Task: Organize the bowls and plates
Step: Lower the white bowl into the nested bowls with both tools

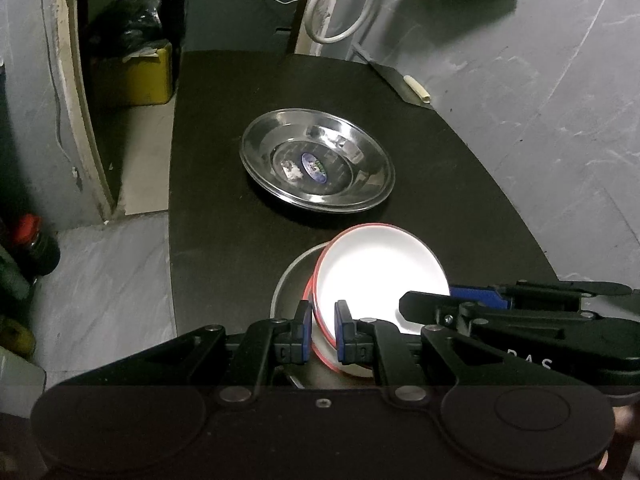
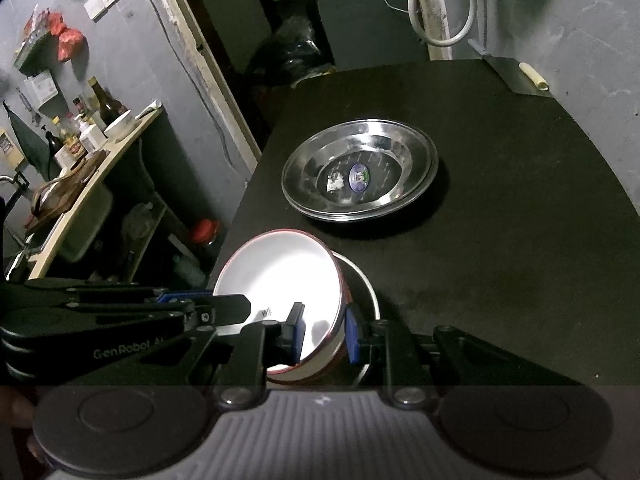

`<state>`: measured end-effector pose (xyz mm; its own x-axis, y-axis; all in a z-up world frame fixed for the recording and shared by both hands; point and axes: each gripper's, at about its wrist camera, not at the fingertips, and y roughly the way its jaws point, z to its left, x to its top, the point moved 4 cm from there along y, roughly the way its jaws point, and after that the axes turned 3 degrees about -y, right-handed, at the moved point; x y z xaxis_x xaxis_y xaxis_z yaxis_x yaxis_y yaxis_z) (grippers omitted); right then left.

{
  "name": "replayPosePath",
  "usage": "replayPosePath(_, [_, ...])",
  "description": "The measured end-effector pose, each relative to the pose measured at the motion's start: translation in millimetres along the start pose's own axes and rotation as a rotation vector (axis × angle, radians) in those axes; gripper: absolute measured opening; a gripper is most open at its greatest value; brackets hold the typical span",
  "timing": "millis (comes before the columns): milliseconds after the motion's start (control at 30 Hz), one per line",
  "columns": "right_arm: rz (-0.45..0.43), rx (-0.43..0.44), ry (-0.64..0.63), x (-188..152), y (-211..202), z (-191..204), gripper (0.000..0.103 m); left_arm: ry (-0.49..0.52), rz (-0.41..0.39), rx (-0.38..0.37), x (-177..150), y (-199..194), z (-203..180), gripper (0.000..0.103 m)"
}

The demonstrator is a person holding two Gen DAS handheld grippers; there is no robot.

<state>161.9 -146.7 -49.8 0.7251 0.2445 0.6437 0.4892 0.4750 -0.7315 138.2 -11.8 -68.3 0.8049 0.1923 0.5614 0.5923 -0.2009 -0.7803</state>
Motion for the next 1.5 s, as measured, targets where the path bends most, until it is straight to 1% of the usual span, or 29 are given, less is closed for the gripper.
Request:
replayPosePath(533, [0.012, 0.003, -0.014, 1.9, 1.7, 1.5, 0.024, -0.012, 0.013, 0.01, -1.1, 4.3, -1.2, 0.012])
replayPosePath(833, [0.023, -0.009, -0.032, 3.2, 1.6, 4.2, 0.024, -0.016, 0.02, 0.013, -3.0, 4.3, -1.6, 0.012])
replayPosePath(1500, [0.035, -0.013, -0.034, -0.9, 2.0, 4.7, 0.024, -0.016, 0.03, 0.018, -6.8, 4.0, -3.3, 0.012])
